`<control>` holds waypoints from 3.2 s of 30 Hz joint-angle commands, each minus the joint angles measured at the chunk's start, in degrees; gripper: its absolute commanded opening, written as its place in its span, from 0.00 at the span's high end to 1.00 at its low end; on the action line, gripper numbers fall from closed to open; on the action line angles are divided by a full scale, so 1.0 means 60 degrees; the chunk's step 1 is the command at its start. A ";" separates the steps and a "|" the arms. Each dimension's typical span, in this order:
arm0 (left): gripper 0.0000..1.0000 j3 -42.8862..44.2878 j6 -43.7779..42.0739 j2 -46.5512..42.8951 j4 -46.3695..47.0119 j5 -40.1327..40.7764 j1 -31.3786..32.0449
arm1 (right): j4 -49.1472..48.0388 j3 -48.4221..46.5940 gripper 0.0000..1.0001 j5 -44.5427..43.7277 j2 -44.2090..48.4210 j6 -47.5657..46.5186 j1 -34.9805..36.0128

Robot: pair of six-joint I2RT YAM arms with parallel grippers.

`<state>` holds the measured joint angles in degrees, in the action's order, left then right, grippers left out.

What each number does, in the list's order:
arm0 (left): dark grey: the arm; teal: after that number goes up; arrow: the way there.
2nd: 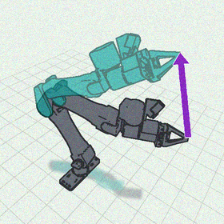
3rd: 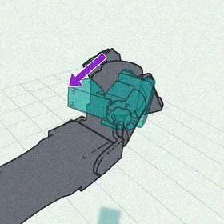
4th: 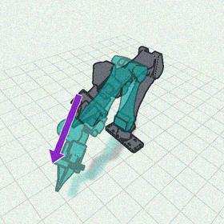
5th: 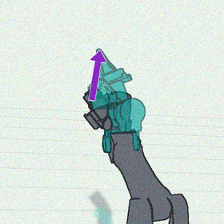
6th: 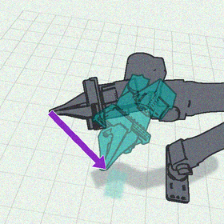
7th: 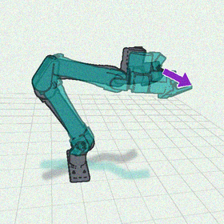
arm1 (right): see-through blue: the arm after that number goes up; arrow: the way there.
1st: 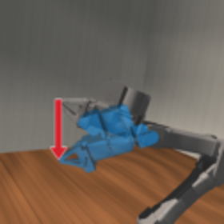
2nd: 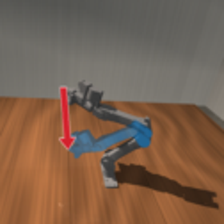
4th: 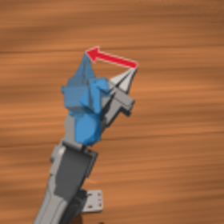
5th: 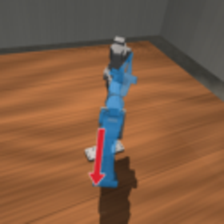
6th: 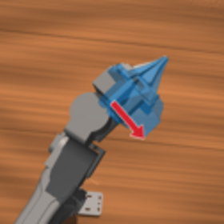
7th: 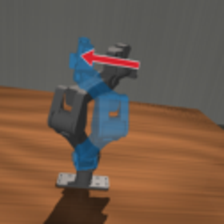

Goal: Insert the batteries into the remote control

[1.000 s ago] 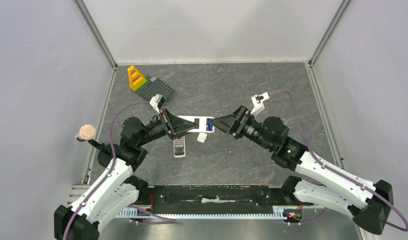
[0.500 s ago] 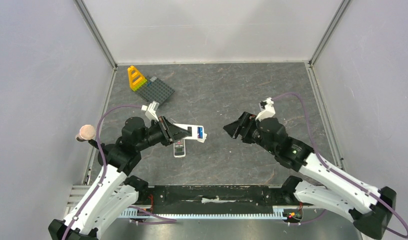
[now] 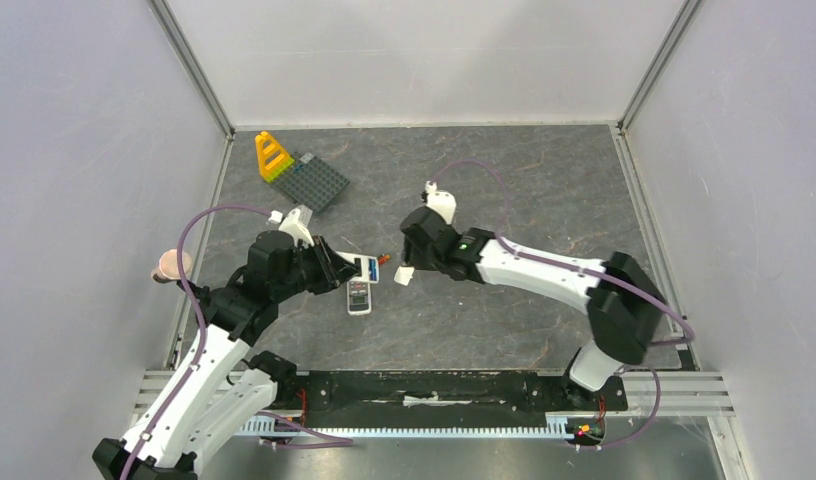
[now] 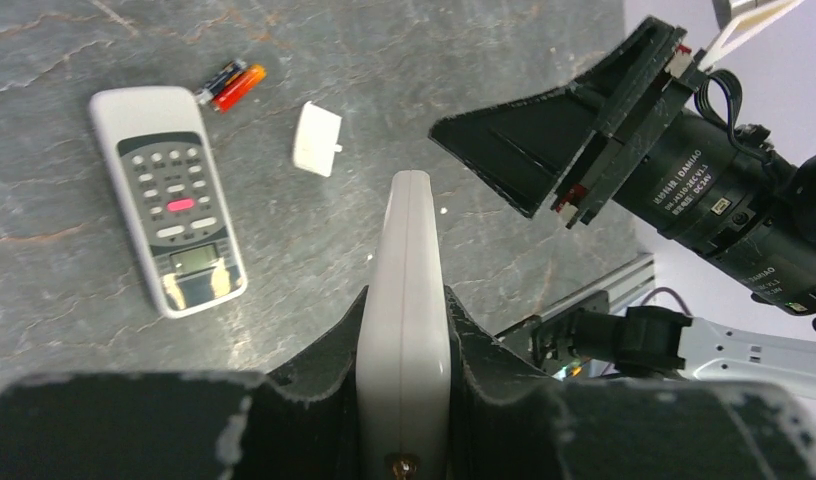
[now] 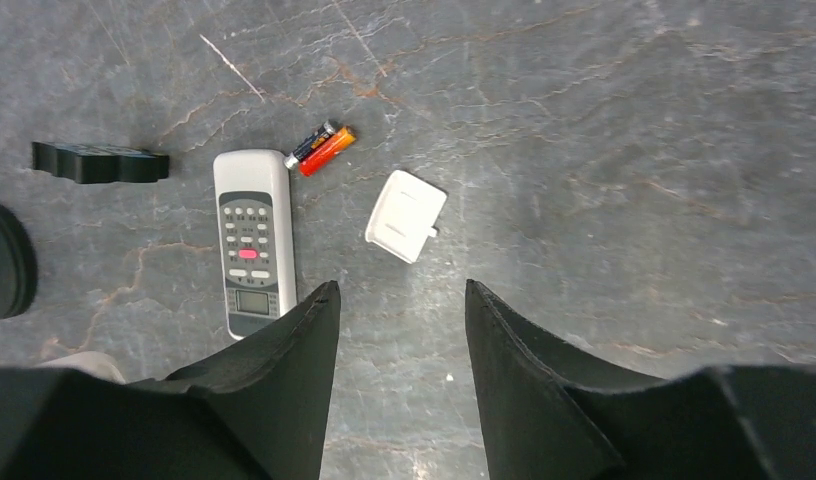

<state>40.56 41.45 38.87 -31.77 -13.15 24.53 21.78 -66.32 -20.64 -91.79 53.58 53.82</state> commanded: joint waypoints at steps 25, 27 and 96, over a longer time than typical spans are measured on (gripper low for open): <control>0.98 0.0137 -0.0332 -0.0595 -0.0660 0.1591 -0.0019 | 0.1701 -0.3849 0.69 -0.1490 -0.4622 0.0523 0.0683; 0.98 0.0154 -0.0329 -0.0651 -0.0658 0.1572 -0.0017 | 0.1729 -0.3949 0.70 -0.1578 -0.4726 0.0473 0.0697; 0.98 -0.2112 0.6983 -0.0428 0.8311 -0.4095 -0.0016 | -1.1725 0.4654 1.00 0.8507 0.5408 0.6991 -0.1982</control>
<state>28.67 79.22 37.30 11.92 -35.53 24.51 -41.78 -39.51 28.97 -59.79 90.96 42.13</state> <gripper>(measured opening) 0.283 0.004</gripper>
